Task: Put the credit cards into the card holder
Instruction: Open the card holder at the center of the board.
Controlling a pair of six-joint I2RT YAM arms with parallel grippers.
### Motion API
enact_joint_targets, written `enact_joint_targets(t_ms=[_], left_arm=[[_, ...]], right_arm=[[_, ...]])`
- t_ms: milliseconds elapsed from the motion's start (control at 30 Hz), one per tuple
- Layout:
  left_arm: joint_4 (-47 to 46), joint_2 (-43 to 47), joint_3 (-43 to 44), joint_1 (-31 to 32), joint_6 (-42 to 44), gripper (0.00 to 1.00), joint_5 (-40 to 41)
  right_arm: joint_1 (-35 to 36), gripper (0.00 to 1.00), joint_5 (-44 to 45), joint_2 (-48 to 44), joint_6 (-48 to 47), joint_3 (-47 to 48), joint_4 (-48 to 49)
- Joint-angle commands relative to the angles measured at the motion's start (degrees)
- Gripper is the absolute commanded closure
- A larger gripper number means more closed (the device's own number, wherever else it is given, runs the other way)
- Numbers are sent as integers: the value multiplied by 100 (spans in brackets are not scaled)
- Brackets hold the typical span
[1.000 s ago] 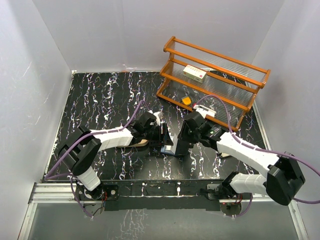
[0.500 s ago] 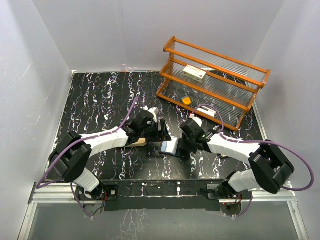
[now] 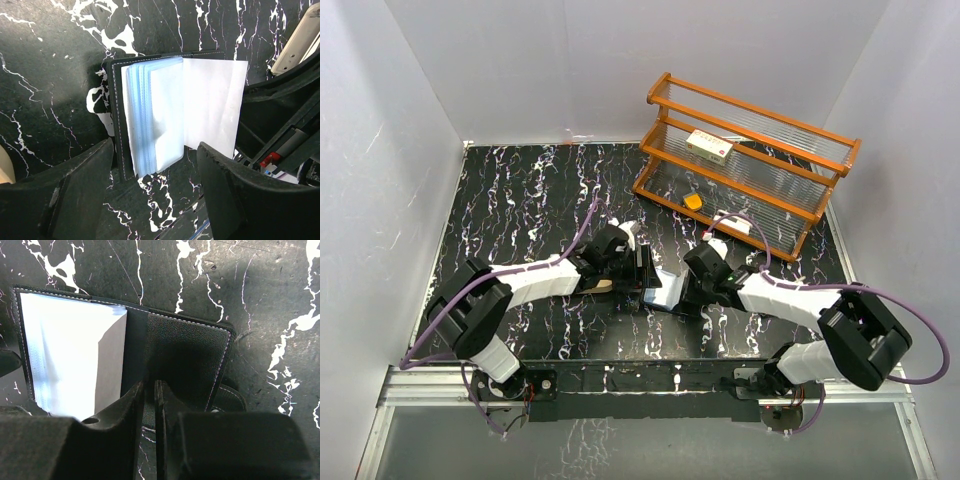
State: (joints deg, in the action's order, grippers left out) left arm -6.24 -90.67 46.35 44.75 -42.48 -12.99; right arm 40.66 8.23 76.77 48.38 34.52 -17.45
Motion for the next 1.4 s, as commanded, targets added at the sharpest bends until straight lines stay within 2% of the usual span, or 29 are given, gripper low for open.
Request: enact_joint_targets(t_ms=[0, 333, 667, 867, 1000, 1033, 1167, 1367], left_arm=[[-367, -61, -112, 24, -17, 35, -283], [-647, -111, -263, 24, -230, 37, -512], [-984, 54, -353, 25, -502, 56, -834], [-958, 39, -378, 19, -456, 74, -841], [-961, 116, -430, 25, -413, 97, -819], [-928, 148, -439, 25, -396, 100, -814], [-709, 407, -558, 25, -364, 100, -731], [-385, 1155, -1044, 37, -573, 100, -418]], right_arm=[[-20, 87, 288, 5, 15, -248, 22], [-59, 87, 241, -77, 14, -447, 133], [-59, 87, 181, -142, 21, -468, 226], [-59, 87, 128, -239, -22, -476, 307], [-59, 86, -94, -286, -120, -454, 412], [-59, 85, -147, -312, -131, -418, 372], [-60, 79, -469, -566, -226, -280, 313], [-59, 62, -1500, -959, -207, -196, 730]])
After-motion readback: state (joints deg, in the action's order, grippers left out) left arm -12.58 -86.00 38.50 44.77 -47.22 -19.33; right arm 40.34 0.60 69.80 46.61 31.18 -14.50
